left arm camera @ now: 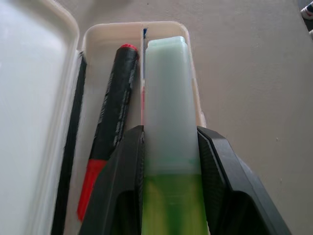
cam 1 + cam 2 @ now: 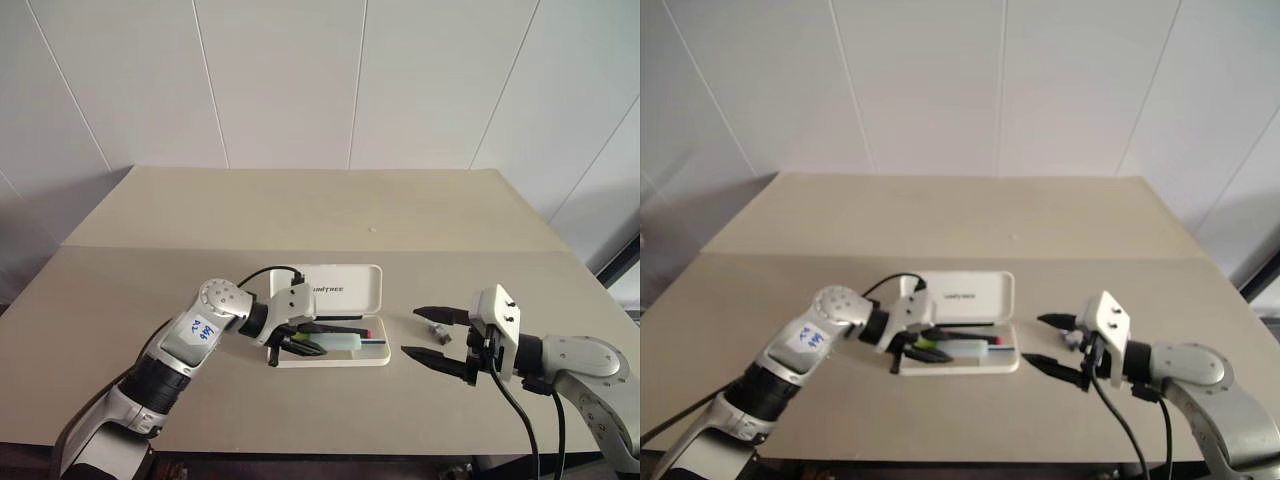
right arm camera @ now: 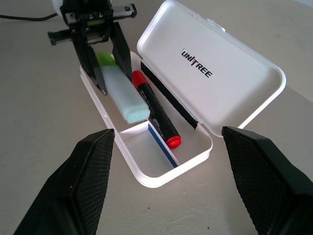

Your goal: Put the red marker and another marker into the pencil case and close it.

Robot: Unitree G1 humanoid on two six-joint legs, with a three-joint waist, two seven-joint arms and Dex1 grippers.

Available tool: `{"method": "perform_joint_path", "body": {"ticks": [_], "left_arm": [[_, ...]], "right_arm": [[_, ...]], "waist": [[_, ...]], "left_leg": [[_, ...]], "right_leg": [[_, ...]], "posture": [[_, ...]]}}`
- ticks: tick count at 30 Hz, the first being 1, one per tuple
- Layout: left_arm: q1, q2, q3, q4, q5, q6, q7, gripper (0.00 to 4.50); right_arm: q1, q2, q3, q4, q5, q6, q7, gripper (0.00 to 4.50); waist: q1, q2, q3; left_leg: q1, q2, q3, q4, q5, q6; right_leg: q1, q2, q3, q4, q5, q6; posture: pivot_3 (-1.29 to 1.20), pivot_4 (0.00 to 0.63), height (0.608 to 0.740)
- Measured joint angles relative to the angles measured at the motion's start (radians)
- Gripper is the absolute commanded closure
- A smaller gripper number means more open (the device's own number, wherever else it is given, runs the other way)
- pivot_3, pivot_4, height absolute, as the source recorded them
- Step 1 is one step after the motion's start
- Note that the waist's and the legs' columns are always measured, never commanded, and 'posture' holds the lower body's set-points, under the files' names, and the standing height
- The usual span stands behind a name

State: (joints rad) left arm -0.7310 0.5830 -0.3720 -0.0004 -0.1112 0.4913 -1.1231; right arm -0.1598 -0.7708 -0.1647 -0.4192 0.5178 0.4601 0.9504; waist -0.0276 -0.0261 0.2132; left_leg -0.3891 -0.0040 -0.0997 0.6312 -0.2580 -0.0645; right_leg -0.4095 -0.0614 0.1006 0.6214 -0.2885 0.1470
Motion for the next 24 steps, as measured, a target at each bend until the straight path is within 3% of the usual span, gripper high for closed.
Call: {"method": "perform_joint_path", "body": {"ticks": [24], "left_arm": [[0.065, 0.059, 0.004, -0.117, 0.038, 0.065, 0.042, 3.39]], "right_arm": [[0.012, -0.012, 0.0, -0.008, 0.002, 0.001, -0.009, 0.0]], "waist": [[-0.001, 0.0, 0.0]], "left_leg": [[0.0, 0.0, 0.0, 0.0, 0.0, 0.0]], "right_leg": [[0.0, 0.0, 0.0, 0.0, 0.0, 0.0]], "posture": [[0.0, 0.15, 0.74]]}}
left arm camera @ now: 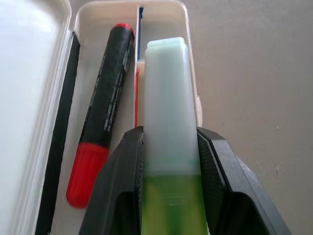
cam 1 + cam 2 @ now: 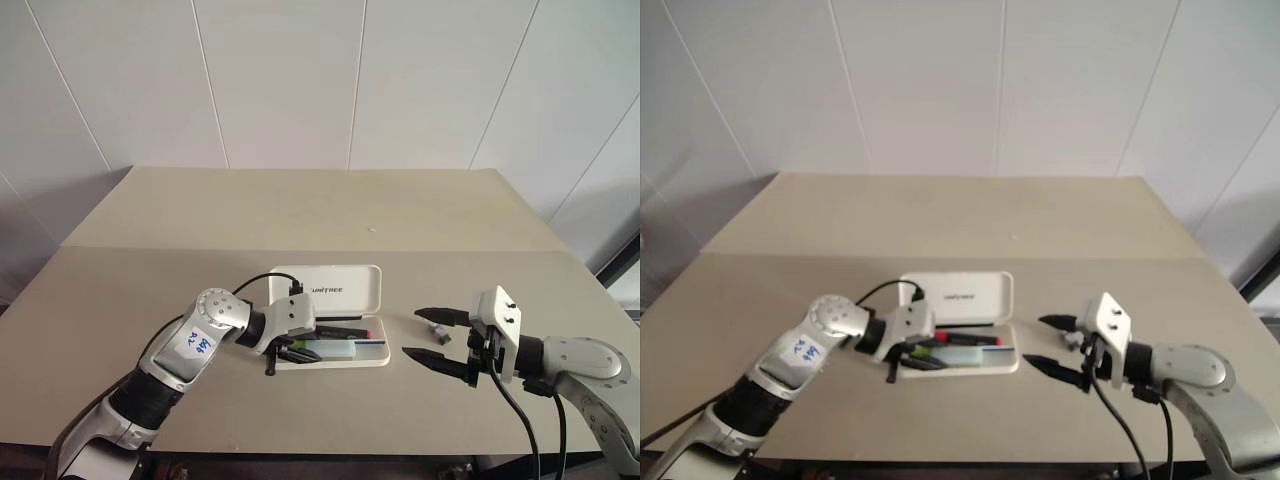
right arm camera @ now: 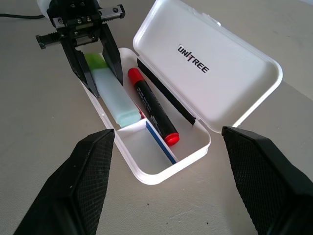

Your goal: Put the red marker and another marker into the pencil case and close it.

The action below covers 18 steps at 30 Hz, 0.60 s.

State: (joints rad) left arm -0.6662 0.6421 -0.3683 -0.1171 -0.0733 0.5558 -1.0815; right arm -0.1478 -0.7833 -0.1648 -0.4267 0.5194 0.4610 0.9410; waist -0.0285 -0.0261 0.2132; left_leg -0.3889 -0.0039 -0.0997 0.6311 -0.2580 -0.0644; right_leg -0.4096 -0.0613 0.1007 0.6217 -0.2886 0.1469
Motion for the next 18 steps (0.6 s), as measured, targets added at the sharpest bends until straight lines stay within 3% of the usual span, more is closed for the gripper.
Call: {"method": "perform_joint_path", "body": {"ticks": [12, 18], "left_arm": [[0.034, 0.024, 0.021, -0.069, -0.009, 0.045, 0.009, 3.39], [0.037, 0.024, 0.021, -0.069, -0.009, 0.044, 0.009, 1.44]], "right_arm": [[-0.007, 0.0, 0.0, 0.002, 0.0, 0.0, 0.0, 0.0], [-0.01, -0.001, 0.0, 0.003, 0.0, 0.0, 0.001, 0.0]], "waist": [[0.001, 0.0, 0.0], [0.001, 0.0, 0.0]], "left_leg": [[0.0, 0.0, 0.0, 0.0, 0.0, 0.0], [0.0, 0.0, 0.0, 0.0, 0.0, 0.0]], "right_leg": [[0.0, 0.0, 0.0, 0.0, 0.0, 0.0], [0.0, 0.0, 0.0, 0.0, 0.0, 0.0]], "posture": [[0.0, 0.15, 0.74], [0.0, 0.15, 0.74]]}}
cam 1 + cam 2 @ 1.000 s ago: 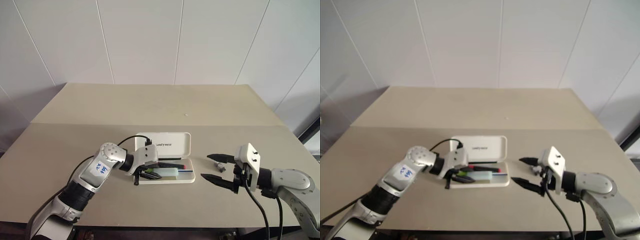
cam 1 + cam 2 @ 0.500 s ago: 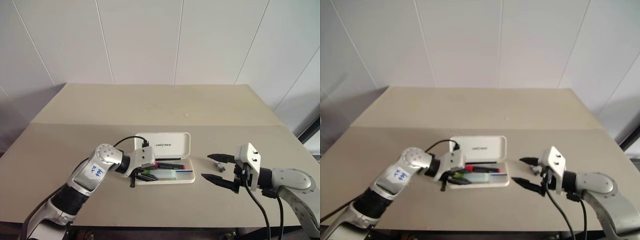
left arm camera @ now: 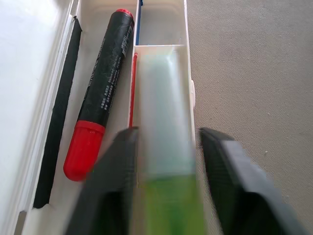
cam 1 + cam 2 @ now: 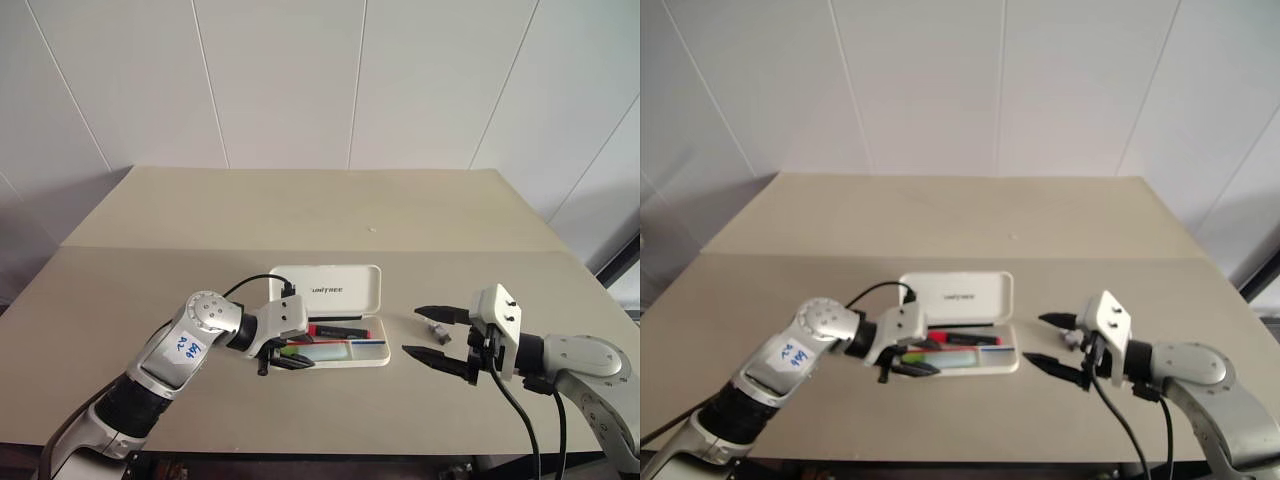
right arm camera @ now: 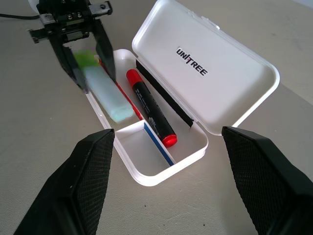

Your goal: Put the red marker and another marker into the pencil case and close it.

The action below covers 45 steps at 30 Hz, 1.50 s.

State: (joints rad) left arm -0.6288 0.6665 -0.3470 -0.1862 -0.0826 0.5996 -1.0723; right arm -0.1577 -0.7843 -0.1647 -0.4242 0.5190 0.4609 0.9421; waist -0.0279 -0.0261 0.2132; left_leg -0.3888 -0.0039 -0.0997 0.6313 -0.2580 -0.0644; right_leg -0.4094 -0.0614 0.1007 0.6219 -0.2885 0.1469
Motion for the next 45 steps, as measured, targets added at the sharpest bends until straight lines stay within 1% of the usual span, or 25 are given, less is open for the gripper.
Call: {"method": "perform_joint_path", "body": {"ticks": [4, 5, 12, 14, 16, 19, 22, 27, 30, 35, 40, 45], "left_arm": [[0.0, -0.001, 0.0, 0.0, 0.0, 0.0, 0.0, 0.07], [0.0, -0.001, 0.0, 0.0, 0.0, 0.0, 0.0, 0.01], [0.005, -0.004, 0.015, -0.012, -0.037, -0.002, -0.014, 0.01], [0.015, -0.026, 0.057, -0.013, -0.08, -0.024, -0.016, 0.01], [0.02, -0.039, 0.109, -0.015, -0.137, -0.066, -0.032, 0.01], [0.048, -0.035, 0.186, -0.016, -0.206, -0.121, -0.068, 0.01], [0.079, -0.036, 0.229, 0.008, -0.258, -0.174, -0.104, 0.01], [0.105, -0.031, 0.307, 0.086, -0.353, -0.244, -0.199, 0.01], [0.11, -0.039, 0.359, 0.152, -0.404, -0.286, -0.241, 0.01], [0.126, -0.009, 0.412, 0.235, -0.435, -0.342, -0.328, 0.01], [0.139, 0.02, 0.463, 0.278, -0.462, -0.363, -0.384, 0.01], [0.178, 0.06, 0.514, 0.313, -0.479, -0.373, -0.423, 0.01]], "right_arm": [[0.0, -0.003, 0.0, 0.0, 0.0, 0.0, 0.0, 0.0], [0.0, -0.003, 0.0, 0.0, 0.0, 0.0, 0.0, 0.0], [0.011, -0.002, 0.0, 0.0, -0.002, 0.003, -0.018, 0.0], [0.024, 0.01, -0.001, 0.003, -0.021, 0.008, -0.063, 0.0], [0.03, 0.053, -0.003, 0.019, -0.05, 0.006, -0.129, 0.0], [0.062, 0.096, -0.005, 0.041, -0.083, 0.002, -0.205, 0.0], [0.092, 0.132, -0.007, 0.056, -0.109, -0.003, -0.254, 0.0], [0.095, 0.187, -0.008, 0.191, -0.167, -0.043, -0.325, 0.0], [0.084, 0.211, -0.007, 0.253, -0.19, -0.076, -0.344, 0.0], [-0.004, 0.254, -0.01, 0.43, -0.228, -0.156, -0.388, 0.0], [-0.024, 0.27, -0.012, 0.457, -0.21, -0.156, -0.385, 0.0], [0.006, 0.267, -0.023, 0.409, -0.173, -0.102, -0.369, 0.0]], "waist": [[0.0, 0.0, 0.0], [0.0, 0.0, 0.0], [0.0, 0.0, 0.0], [0.001, 0.0, 0.0], [0.0, 0.0, 0.0], [0.0, 0.0, 0.0], [0.0, 0.0, 0.0], [-0.001, 0.0, 0.0], [-0.002, 0.0, 0.0], [-0.005, 0.0, 0.0], [-0.006, 0.0, 0.0], [-0.005, 0.0, 0.0]], "left_leg": [[0.0, 0.0, 0.0, 0.0, 0.0, 0.0], [0.0, 0.0, 0.0, 0.0, 0.0, 0.0], [0.0, 0.0, 0.0, 0.0, 0.0, 0.0], [0.0, 0.0, 0.0, 0.0, 0.0, 0.0], [0.0, 0.0, 0.0, 0.0, 0.0, 0.0], [0.001, 0.0, 0.0, 0.0, 0.0, 0.0], [0.001, 0.0, 0.0, 0.0, 0.0, 0.0], [0.002, 0.0, 0.001, 0.0, 0.0, 0.0], [0.002, 0.0, 0.001, 0.0, 0.001, 0.001], [0.003, 0.0, 0.001, 0.0, 0.001, 0.001], [0.003, 0.0, 0.001, 0.0, 0.001, 0.001], [0.003, 0.001, 0.0, -0.002, 0.001, 0.001]], "right_leg": [[0.0, 0.0, 0.0, 0.0, 0.0, 0.0], [0.0, 0.0, 0.0, 0.0, 0.0, 0.0], [0.0, 0.0, 0.0, 0.0, 0.0, 0.0], [0.0, 0.0, 0.0, 0.0, 0.0, 0.0], [0.0, 0.0, 0.0, 0.0, 0.0, 0.0], [0.0, 0.0, 0.0, 0.001, 0.0, 0.0], [0.0, 0.0, 0.0, 0.0, 0.0, 0.0], [0.001, 0.0, 0.0, 0.001, 0.0, -0.001], [0.001, 0.0, 0.0, 0.002, 0.0, -0.001], [0.001, 0.0, 0.001, 0.002, 0.001, -0.001], [0.001, 0.0, 0.001, 0.002, 0.001, -0.001], [0.0, 0.0, 0.0, 0.002, 0.0, -0.002]], "posture": [[0.0, 0.15, 0.74], [0.0, 0.15, 0.74], [0.0, 0.15, 0.74], [0.0, 0.15, 0.74], [0.0, 0.15, 0.74], [0.0, 0.15, 0.74], [0.0, 0.15, 0.74], [0.0, 0.15, 0.74], [0.0, 0.15, 0.74], [0.0, 0.15, 0.74], [0.0, 0.15, 0.74], [0.0, 0.15, 0.74]]}}
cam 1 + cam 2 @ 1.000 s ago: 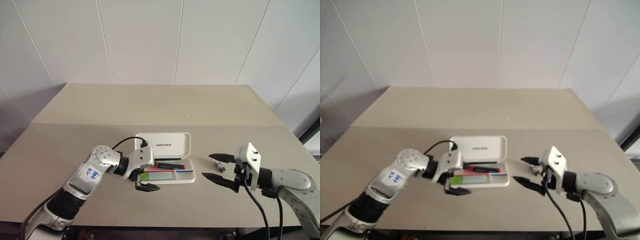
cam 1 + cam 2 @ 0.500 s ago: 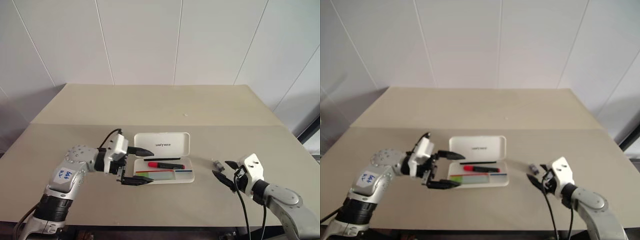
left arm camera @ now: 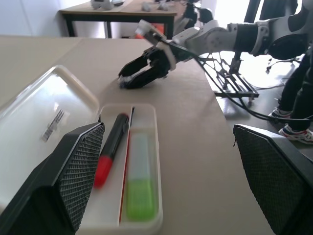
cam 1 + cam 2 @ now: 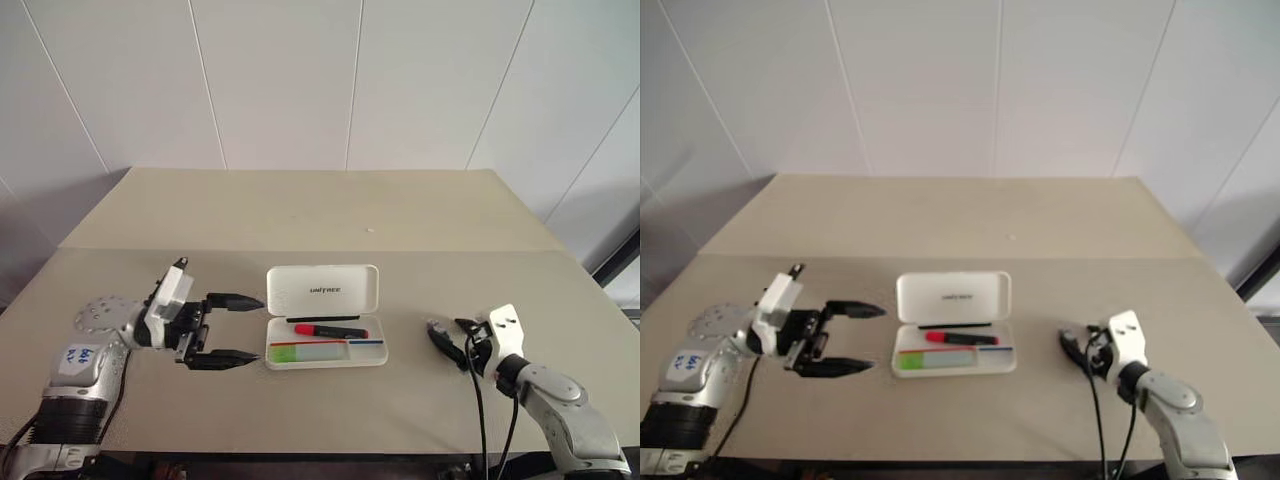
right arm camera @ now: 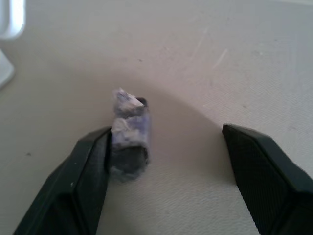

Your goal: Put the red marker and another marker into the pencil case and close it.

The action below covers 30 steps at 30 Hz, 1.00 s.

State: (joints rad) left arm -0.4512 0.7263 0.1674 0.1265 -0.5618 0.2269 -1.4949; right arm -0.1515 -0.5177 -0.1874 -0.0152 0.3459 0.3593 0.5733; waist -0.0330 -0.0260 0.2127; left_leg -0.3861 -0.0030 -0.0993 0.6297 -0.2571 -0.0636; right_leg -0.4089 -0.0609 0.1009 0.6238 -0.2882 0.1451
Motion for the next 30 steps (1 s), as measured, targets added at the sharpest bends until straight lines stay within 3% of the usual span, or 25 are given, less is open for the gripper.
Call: {"method": "perform_joint_path", "body": {"ticks": [4, 6, 16, 24, 30], "left_arm": [[0.028, 0.005, 0.034, 0.01, -0.007, -0.011, -0.004, 0.01], [0.035, 0.005, 0.052, 0.018, -0.02, -0.015, -0.004, 0.0], [0.05, 0.01, 0.063, 0.046, -0.023, -0.037, -0.004, 0.0], [0.045, 0.01, 0.063, 0.046, -0.024, -0.039, -0.004, 0.0], [0.035, 0.007, 0.062, 0.051, -0.024, -0.043, -0.004, 0.0]], "right_arm": [[0.02, -0.003, 0.001, -0.028, 0.003, 0.017, 0.007, 0.0], [0.027, -0.003, 0.003, -0.039, 0.001, 0.018, 0.007, 0.4], [0.014, -0.004, 0.039, -0.034, -0.019, -0.009, 0.016, 3.43], [-0.049, -0.055, 0.036, -0.098, -0.002, -0.027, 0.087, 3.43], [-0.147, -0.139, 0.081, -0.2, 0.067, 0.029, 0.235, 3.43]], "waist": [[0.001, -0.001, 0.0], [0.001, -0.001, -0.001], [-0.001, -0.003, -0.002], [-0.004, -0.002, -0.001], [-0.001, -0.002, -0.001]], "left_leg": [[0.0, 0.0, 0.0, 0.0, 0.0, 0.0], [0.0, 0.0, 0.0, 0.0, 0.0, 0.0], [0.001, 0.0, 0.0, 0.001, 0.001, 0.001], [0.0, 0.0, 0.0, 0.0, 0.001, 0.001], [0.0, 0.0, 0.0, -0.001, 0.001, 0.001]], "right_leg": [[0.0, 0.0, 0.0, 0.0, 0.0, 0.0], [0.0, 0.0, 0.0, 0.0, 0.0, 0.0], [0.001, 0.0, 0.0, 0.0, 0.002, -0.001], [0.0, 0.0, 0.0, -0.001, 0.002, -0.001], [0.0, 0.0, 0.0, -0.002, 0.002, -0.001]], "posture": [[0.0, 0.15, 0.74], [0.0, 0.15, 0.74], [0.0, 0.15, 0.74], [0.0, 0.15, 0.74], [0.0, 0.15, 0.74]]}}
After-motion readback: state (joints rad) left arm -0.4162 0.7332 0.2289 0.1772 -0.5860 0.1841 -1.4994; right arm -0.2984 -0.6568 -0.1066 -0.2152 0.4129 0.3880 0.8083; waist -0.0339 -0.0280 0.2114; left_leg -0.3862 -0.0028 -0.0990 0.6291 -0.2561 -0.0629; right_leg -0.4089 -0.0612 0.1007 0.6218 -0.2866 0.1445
